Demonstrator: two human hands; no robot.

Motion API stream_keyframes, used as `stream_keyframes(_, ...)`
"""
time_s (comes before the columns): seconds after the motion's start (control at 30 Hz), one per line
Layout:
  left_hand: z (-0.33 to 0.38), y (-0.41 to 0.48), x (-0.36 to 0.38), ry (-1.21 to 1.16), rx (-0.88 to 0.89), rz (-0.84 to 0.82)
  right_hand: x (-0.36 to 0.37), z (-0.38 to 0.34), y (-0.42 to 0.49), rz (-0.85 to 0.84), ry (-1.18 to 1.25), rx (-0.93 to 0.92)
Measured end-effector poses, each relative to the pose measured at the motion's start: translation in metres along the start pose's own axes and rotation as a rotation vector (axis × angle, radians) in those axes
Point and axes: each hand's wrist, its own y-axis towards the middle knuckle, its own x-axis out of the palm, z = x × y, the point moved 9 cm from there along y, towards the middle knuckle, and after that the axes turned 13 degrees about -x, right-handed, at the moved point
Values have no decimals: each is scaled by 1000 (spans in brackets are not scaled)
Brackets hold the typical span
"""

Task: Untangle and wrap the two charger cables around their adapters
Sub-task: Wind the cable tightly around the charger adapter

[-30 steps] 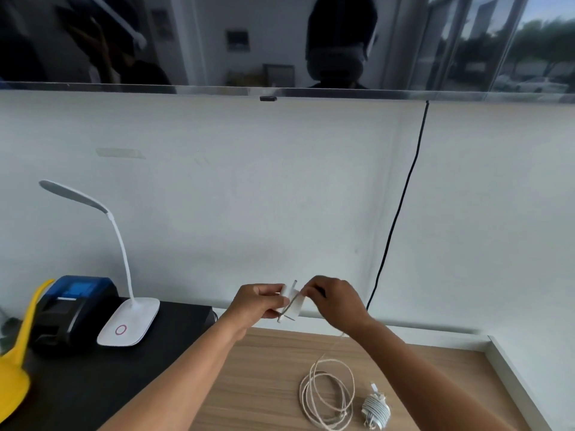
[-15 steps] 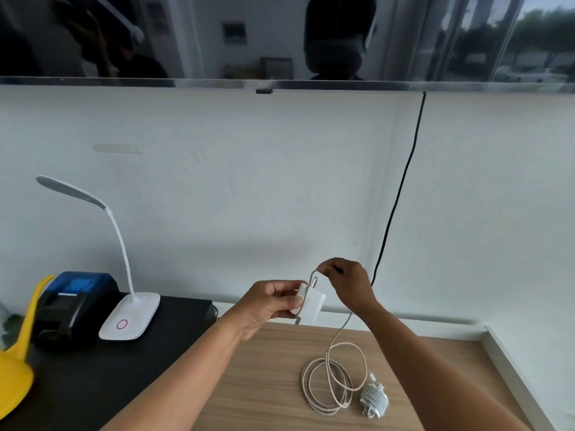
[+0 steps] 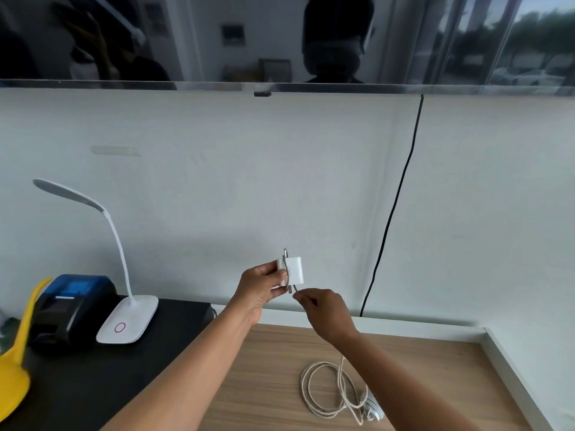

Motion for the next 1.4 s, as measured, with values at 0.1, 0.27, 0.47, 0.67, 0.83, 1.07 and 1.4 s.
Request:
stream_keyframes(0.1,1,3,-5,14,29,65,3,-4,-1,-10,-74,-35)
stream_keyframes(0.27,4,6,-14,136,98,167,7,-15,-3,-50,-120,-79)
stream_keyframes(0.47,7,2,-18,504,168,183,-15,-33,9,-31,-214,-174)
stream_keyframes(0.67,2,-5,-6,524,106,-11,-38,-32,28,-9,-224,-155)
stream_keyframes(0.83,-2,-13,2,460,28,-137,-54,-25,36,59,-103,-83)
stream_keyframes(1.07,-4,-17,11,293,-4,-244,-55,-6,33,169,143,33)
stream_keyframes(1.4,0,-16,14,70,-17,-223,-35,2,27,112,266,121)
